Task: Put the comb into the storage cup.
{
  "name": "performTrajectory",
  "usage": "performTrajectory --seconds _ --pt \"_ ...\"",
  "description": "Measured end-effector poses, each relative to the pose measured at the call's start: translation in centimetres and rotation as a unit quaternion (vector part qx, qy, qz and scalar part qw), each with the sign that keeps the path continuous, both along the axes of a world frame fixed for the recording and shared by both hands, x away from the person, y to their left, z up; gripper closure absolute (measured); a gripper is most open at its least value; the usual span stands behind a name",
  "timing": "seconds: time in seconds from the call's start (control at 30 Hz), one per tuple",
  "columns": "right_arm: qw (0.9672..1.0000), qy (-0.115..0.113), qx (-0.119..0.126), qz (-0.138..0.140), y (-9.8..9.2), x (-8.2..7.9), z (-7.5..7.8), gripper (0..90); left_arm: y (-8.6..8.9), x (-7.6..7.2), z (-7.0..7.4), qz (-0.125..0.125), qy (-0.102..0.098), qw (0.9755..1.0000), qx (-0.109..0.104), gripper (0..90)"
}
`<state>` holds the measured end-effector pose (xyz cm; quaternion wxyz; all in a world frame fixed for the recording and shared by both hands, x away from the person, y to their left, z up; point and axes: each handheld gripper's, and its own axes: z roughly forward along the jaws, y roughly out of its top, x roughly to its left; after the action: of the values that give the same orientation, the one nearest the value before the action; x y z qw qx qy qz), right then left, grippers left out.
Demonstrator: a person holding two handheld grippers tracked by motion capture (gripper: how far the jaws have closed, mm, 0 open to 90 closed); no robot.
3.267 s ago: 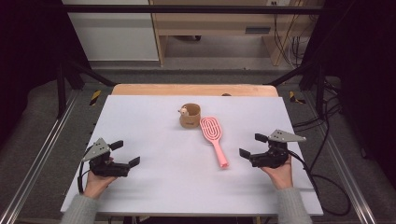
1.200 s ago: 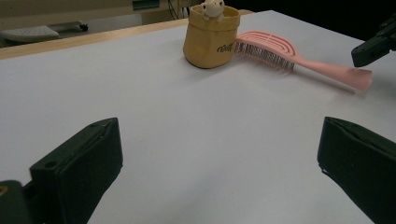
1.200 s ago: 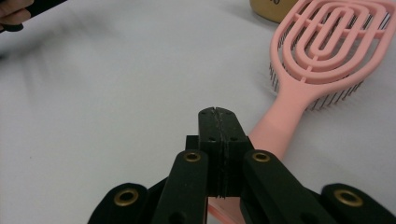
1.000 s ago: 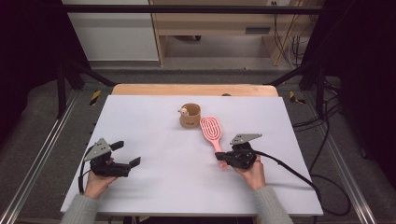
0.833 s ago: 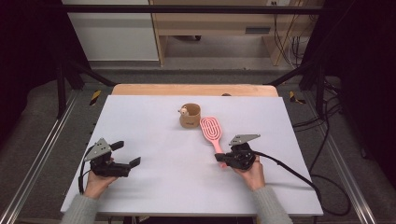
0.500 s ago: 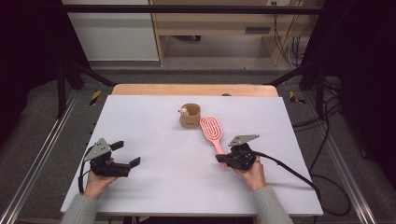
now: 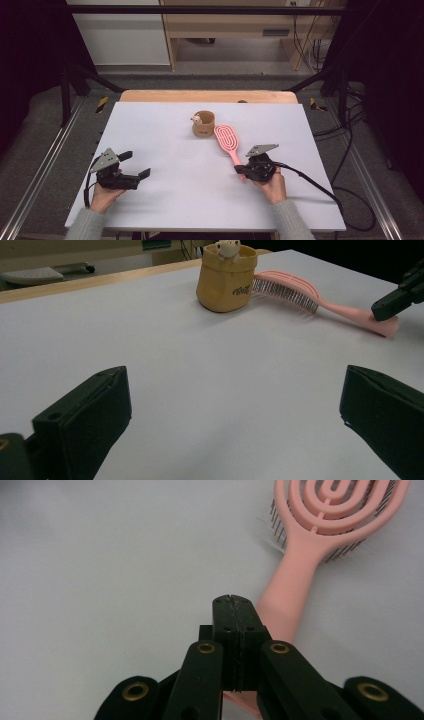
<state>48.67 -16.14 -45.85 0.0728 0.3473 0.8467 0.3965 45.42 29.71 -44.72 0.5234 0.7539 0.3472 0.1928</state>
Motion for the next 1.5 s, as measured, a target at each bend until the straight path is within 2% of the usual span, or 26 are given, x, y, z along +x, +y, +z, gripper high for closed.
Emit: performTrajectory --seconds 0.27,0.4,0.5,0.63,0.67,0.7,0.73,0.77,0.8,0.87,0.9,0.93,1.07,1.13,1.2,1.3,1.43,1.5 --pt "1.0000 0.000 -0.001 -0.004 -0.1 0.0 0.1 90.0 0.0 0.0 0.0 0.000 0.000 1.0000 0.001 0.0" --pt "0.9999 -0.006 0.014 0.006 -0.1 0.0 0.3 89.6 0.0 0.0 0.0 0.000 0.000 1.0000 0.000 0.0" --pt "0.9995 -0.018 0.027 0.002 -0.3 -0.1 0.8 84.4 0.0 0.0 0.0 0.000 0.000 1.0000 0.000 0.0" --pt "0.9987 -0.028 0.042 -0.012 -0.7 0.0 1.5 70.7 0.0 0.1 -0.1 0.000 0.001 1.0000 0.000 0.0" --pt "0.9987 -0.028 0.042 -0.012 -0.7 0.0 1.5 70.7 0.0 0.1 -0.1 0.000 0.001 1.0000 0.001 0.0" --pt "0.9981 -0.036 0.045 -0.020 -0.9 0.2 1.8 61.5 0.0 0.1 -0.1 0.000 0.001 1.0000 0.001 0.0" --pt "0.9981 -0.036 0.045 -0.020 -0.9 0.2 1.8 61.5 0.0 0.1 -0.1 0.000 0.001 1.0000 0.001 0.0" --pt "0.9975 -0.041 0.049 -0.029 -1.0 0.4 2.1 53.3 0.0 0.1 -0.1 0.001 0.001 1.0000 0.001 0.0" --pt "0.9975 -0.041 0.049 -0.029 -1.0 0.4 2.1 53.3 0.0 0.1 -0.1 0.001 0.001 1.0000 0.000 0.0" --pt "0.9964 -0.051 0.055 -0.040 -1.2 0.6 2.5 43.1 0.0 0.1 -0.1 0.001 0.002 1.0000 -0.001 0.0" --pt "0.9961 -0.056 0.050 -0.047 -1.1 0.8 2.7 36.0 0.0 0.1 -0.1 0.002 0.002 1.0000 -0.001 0.0" --pt "0.9961 -0.056 0.050 -0.047 -1.1 0.8 2.7 36.0 0.0 0.1 -0.1 0.002 0.002 1.0000 -0.001 0.0" --pt "0.9941 -0.071 0.055 -0.061 -0.6 1.4 3.4 20.0 0.0 0.1 -0.1 0.002 0.002 1.0000 -0.001 0.0" --pt "0.9938 -0.072 0.055 -0.065 -0.5 1.5 3.4 18.0 0.0 0.1 -0.1 0.002 0.003 1.0000 -0.001 0.0" --pt "0.9933 -0.076 0.046 -0.074 -0.2 1.7 3.5 9.8 0.0 0.1 -0.1 0.002 0.003 1.0000 -0.001 0.0" --pt "0.9925 -0.074 0.037 -0.091 0.1 2.1 3.5 4.0 0.0 0.1 -0.1 0.002 0.002 1.0000 -0.001 0.0" --pt "0.9928 -0.067 0.035 -0.093 0.3 2.5 3.5 1.6 0.0 0.1 -0.1 0.002 0.002 1.0000 -0.002 0.0" --pt "0.9932 -0.062 0.022 -0.096 0.4 2.8 3.4 0.6 0.1 0.1 -0.1 0.003 0.002 1.0000 -0.002 0.0"
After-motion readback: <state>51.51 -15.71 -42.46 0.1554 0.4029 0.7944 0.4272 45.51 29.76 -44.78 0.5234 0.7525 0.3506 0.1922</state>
